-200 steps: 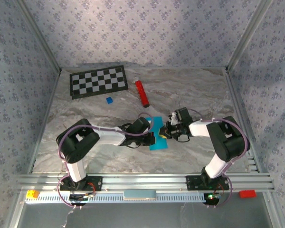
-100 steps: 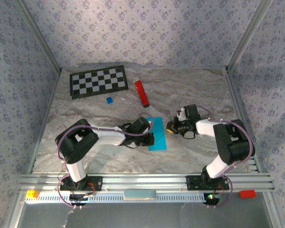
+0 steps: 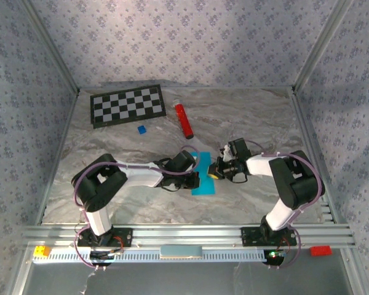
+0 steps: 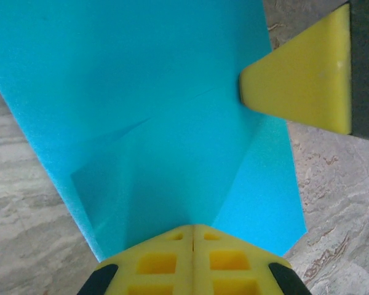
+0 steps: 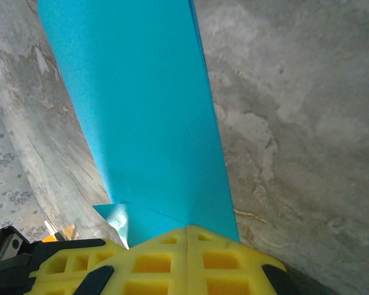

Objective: Fold a paper plane with a square sheet of paper (pick it up from the middle)
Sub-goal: Fold the triangle a second time at the center of the table.

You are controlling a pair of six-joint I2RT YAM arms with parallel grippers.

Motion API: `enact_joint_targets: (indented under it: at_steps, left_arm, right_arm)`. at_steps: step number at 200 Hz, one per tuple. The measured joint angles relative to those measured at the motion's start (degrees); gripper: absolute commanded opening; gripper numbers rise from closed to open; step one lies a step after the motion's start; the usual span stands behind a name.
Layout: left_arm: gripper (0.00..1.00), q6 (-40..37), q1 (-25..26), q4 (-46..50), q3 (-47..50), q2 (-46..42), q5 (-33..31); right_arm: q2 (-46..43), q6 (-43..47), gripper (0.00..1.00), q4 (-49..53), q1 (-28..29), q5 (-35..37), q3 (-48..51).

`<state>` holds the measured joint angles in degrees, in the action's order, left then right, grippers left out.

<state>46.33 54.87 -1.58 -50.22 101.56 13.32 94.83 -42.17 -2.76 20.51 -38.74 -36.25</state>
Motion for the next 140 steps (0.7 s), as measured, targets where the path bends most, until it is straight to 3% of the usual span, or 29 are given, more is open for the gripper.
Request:
enact_joint_targets:
  at_steps: [86, 140]
  left_arm:
    - [0.00, 4.35, 0.00, -0.59, -2.43, -1.22, 2.95]
    - [0.00, 8.31, -0.11, -3.19, -3.45, 3.48, 5.11]
  right_arm:
    - [0.00, 0.00, 0.00, -0.09, 0.04, 0.24, 0.00]
    - [0.00, 0.00, 0.00, -0.07, 0.04, 0.33, 0.00]
